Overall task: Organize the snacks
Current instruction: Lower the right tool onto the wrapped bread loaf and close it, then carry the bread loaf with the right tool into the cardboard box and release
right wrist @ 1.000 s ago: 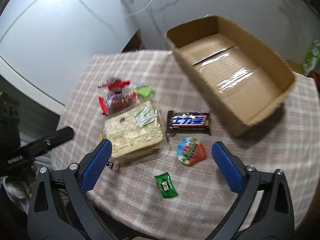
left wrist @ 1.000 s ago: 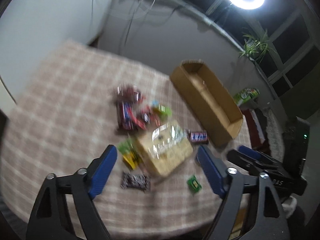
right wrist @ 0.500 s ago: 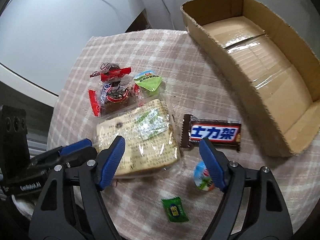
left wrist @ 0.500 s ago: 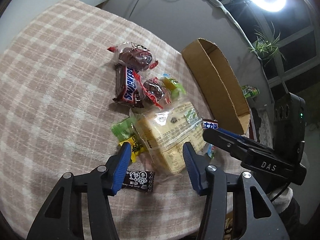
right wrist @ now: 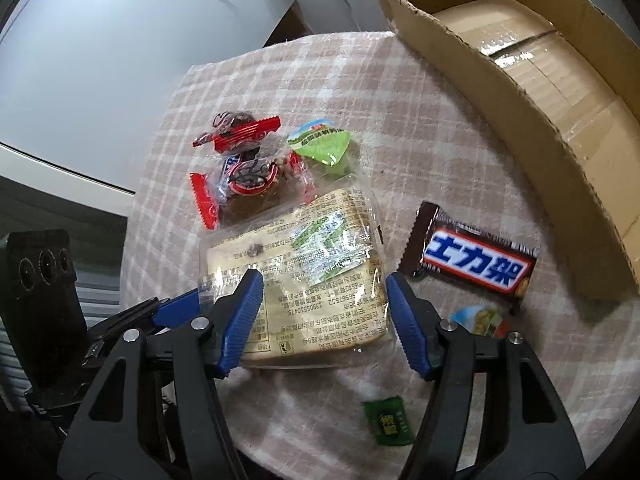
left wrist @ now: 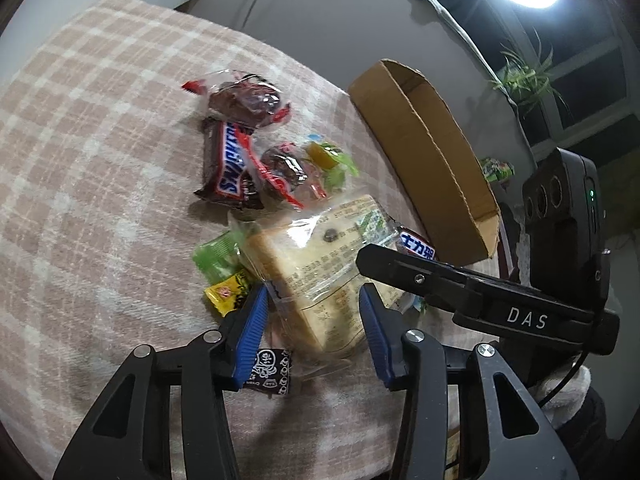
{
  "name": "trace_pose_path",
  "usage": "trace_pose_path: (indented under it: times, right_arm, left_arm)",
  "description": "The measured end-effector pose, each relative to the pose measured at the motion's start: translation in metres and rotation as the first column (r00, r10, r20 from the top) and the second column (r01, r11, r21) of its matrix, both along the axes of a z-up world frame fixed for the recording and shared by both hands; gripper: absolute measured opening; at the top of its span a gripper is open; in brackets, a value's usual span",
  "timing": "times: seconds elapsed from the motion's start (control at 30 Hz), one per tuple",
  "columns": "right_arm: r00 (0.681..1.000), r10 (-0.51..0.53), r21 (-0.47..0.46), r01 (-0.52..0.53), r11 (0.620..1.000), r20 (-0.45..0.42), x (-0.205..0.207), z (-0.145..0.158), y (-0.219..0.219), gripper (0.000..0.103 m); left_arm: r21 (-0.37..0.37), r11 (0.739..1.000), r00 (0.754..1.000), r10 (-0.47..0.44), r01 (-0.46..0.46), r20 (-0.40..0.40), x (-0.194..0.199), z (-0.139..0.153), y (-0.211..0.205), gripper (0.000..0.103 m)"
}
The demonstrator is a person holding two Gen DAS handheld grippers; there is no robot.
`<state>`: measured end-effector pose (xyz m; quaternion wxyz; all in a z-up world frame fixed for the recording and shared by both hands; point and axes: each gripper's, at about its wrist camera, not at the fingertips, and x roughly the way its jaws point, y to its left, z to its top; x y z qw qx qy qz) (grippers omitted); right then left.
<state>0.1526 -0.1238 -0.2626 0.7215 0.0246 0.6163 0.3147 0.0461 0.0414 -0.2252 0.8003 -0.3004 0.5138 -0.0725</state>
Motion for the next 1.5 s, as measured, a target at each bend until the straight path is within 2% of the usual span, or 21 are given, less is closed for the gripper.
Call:
trace_pose_path:
  times: [0.17, 0.43, 0.67, 0.9, 1.17, 1.5]
  right_arm:
    - [1.0, -0.016, 0.021, 0.015, 1.0, 0.006, -0.009, 0.012, -0.007, 0.065]
    - [0.997, -0.048, 0.059, 0.044, 0.997, 0.067, -0.01, 0.052, -0.025, 0.065]
    - [0.986, -0.095, 0.07, 0.086, 0.994, 0.138, 0.004, 0.089, -0.055, 0.065]
    - [0.972, -0.148, 0.062, 0.139, 0.988, 0.183, 0.031, 0.109, -0.096, 0.065]
    - [0.962, -0.181, 0.048, 0.175, 0.983, 0.204, 0.074, 0.108, -0.135, 0.065]
    - [0.965, -0.173, 0.017, 0.173, 0.985, 0.195, 0.114, 0.084, -0.166, 0.065]
  left_arm:
    - [0.025, 1.0, 1.0, -0.011, 0.011, 0.017, 0.001, 0.009, -0.004, 0.044]
    - [0.059, 0.998, 0.995, -0.039, 0.034, 0.088, 0.004, 0.039, -0.011, 0.044]
    - [0.064, 0.996, 0.985, -0.071, 0.062, 0.159, 0.026, 0.066, -0.033, 0.044]
    - [0.062, 0.991, 0.966, -0.129, 0.118, 0.224, 0.06, 0.081, -0.067, 0.044]
    - [0.061, 0.982, 0.946, -0.187, 0.177, 0.264, 0.103, 0.086, -0.113, 0.044]
    - [0.076, 0.974, 0.945, -0.227, 0.215, 0.236, 0.146, 0.071, -0.151, 0.044]
